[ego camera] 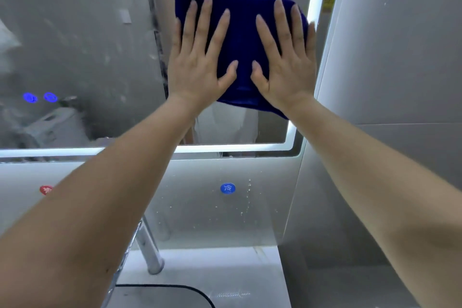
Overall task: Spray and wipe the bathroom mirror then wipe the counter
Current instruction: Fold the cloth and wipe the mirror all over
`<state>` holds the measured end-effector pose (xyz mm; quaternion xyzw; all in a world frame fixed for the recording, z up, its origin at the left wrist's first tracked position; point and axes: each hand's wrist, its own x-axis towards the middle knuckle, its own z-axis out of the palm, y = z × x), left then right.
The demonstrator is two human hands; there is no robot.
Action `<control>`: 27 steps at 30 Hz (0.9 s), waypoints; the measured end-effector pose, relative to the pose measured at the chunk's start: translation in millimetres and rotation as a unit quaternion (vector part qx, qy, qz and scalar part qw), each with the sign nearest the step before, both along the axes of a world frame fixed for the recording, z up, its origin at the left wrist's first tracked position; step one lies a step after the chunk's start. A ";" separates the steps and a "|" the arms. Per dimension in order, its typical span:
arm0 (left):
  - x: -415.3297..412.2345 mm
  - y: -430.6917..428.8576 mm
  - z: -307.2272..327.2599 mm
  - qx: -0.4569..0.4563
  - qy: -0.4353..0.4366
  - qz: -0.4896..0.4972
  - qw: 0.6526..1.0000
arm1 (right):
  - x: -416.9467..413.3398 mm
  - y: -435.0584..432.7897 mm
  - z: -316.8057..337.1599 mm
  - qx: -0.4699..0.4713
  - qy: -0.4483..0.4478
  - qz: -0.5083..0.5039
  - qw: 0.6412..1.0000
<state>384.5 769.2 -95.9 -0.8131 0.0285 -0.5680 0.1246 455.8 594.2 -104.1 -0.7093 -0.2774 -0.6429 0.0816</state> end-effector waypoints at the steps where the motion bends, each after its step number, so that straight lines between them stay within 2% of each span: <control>1: 1.0 0.7 -9.8 0.005 0.002 -0.001 1.000 | 0.6 -0.4 -10.6 -0.001 0.004 0.005 1.000; 10: 8.0 3.5 -79.7 0.005 -0.016 -0.001 1.000 | -0.4 -1.0 -78.3 -0.009 0.025 0.014 1.000; 18: 7.0 0.8 -81.9 0.003 -0.034 0.006 0.999 | 1.3 1.1 -81.5 0.013 -0.005 0.019 1.000; 27: 4.6 1.9 -105.3 0.011 -0.026 0.021 0.999 | 0.0 1.7 -111.5 0.004 0.007 -0.005 1.000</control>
